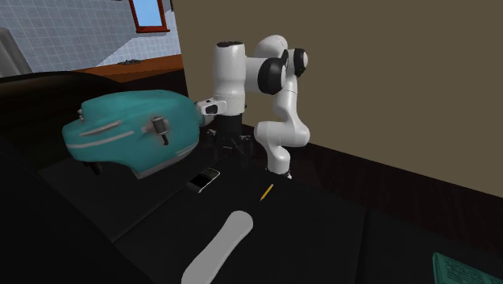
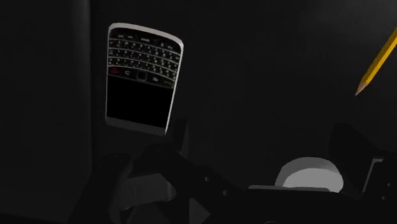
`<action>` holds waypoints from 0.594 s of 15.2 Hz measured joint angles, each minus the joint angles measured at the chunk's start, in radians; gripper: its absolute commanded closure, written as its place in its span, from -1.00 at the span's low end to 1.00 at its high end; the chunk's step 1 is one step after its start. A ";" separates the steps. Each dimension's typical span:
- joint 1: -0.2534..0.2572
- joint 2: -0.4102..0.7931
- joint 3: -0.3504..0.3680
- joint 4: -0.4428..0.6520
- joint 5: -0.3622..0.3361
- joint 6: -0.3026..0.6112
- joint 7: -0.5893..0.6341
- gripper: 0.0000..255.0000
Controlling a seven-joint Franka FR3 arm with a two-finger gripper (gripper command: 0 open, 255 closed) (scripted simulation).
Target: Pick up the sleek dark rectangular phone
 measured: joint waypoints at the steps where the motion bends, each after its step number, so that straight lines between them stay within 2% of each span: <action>1: -0.010 0.011 -0.020 0.001 -0.011 0.015 -0.012 -1.00; 6: -0.053 0.076 -0.122 -0.013 -0.063 0.122 -0.066 -1.00; 9: -0.064 0.098 -0.153 -0.031 -0.078 0.171 -0.078 -1.00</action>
